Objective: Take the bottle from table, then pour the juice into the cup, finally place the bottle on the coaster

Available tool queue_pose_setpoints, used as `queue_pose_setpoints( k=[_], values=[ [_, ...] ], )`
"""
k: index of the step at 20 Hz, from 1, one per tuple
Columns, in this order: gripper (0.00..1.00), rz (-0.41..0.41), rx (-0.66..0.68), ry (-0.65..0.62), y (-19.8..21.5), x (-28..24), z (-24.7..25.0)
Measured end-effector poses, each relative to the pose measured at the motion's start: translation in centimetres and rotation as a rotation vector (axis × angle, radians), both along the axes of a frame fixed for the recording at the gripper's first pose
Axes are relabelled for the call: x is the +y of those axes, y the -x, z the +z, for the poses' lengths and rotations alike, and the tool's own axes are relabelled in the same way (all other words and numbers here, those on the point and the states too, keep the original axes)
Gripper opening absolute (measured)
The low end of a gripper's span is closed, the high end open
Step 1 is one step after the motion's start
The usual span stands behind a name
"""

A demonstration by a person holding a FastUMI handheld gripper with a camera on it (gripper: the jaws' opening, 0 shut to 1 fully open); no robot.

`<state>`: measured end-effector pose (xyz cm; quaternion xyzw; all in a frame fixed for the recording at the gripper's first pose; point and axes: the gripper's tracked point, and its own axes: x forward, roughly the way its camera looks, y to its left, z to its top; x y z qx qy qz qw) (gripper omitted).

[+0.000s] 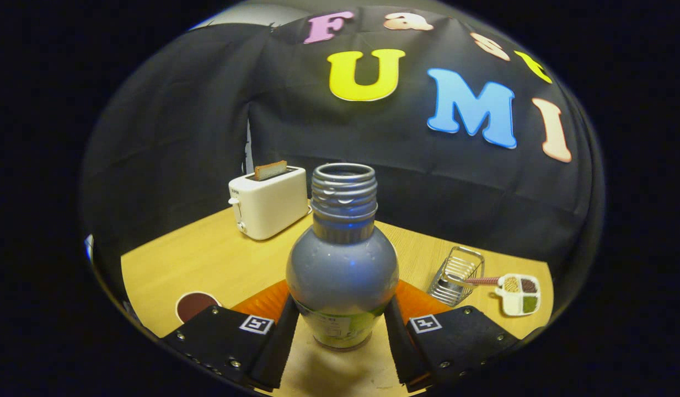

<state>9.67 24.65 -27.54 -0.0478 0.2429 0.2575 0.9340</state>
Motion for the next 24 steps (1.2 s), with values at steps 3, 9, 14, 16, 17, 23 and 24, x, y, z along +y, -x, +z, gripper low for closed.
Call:
queue_pose_setpoints(
  k=[3,9,14,16,17,23,24],
  values=[
    [0.75,-0.021,0.054,-0.062,-0.7,-0.2,-1.3],
    [0.75,-0.038,0.081,-0.055,-1.9,-0.3,-4.2],
    [0.75,-0.071,0.109,-0.036,-2.2,-0.8,-6.9],
    [0.75,-0.064,0.103,-0.038,-2.0,-0.6,-7.2],
    [0.75,-0.062,0.09,-0.031,-2.1,-0.4,-7.2],
    [0.75,-0.048,0.042,-0.011,-2.3,0.0,-7.4],
    [0.76,-0.054,0.038,-0.022,-2.3,-0.1,-7.3]
  ],
)
